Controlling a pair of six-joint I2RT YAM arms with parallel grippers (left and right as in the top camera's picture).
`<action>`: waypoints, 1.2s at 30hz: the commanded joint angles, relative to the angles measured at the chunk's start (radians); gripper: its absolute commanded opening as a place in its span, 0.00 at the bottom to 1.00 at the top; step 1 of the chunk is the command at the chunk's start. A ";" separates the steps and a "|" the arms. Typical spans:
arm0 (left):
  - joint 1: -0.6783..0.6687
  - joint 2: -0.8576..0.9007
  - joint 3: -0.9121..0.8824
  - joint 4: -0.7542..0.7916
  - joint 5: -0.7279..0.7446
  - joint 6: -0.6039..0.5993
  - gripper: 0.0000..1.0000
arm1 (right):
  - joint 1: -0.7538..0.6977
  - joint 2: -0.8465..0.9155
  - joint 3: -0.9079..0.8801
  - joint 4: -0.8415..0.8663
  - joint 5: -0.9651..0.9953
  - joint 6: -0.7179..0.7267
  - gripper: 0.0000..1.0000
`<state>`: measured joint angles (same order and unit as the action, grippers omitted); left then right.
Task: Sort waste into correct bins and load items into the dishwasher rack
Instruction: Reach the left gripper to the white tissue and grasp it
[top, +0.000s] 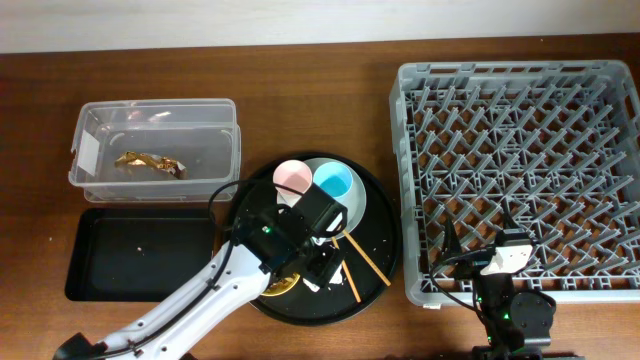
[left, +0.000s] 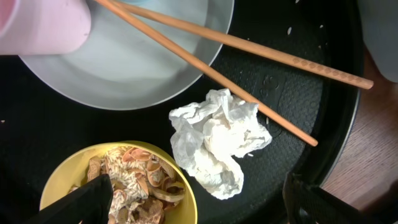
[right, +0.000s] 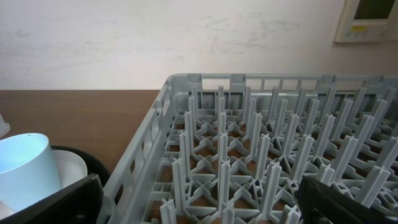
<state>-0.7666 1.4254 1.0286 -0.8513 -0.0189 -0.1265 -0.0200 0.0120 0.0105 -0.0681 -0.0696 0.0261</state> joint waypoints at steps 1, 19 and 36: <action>-0.004 0.007 -0.020 0.010 0.000 0.017 0.87 | -0.006 -0.006 -0.005 -0.005 0.002 0.005 0.98; -0.006 0.203 -0.020 0.077 0.128 0.072 0.93 | -0.006 -0.006 -0.005 -0.005 0.002 0.005 0.99; -0.023 0.245 -0.020 0.126 0.131 0.124 0.68 | -0.006 -0.006 -0.005 -0.005 0.002 0.005 0.98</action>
<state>-0.7856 1.6611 1.0161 -0.7284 0.1013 -0.0147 -0.0200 0.0120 0.0105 -0.0677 -0.0692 0.0261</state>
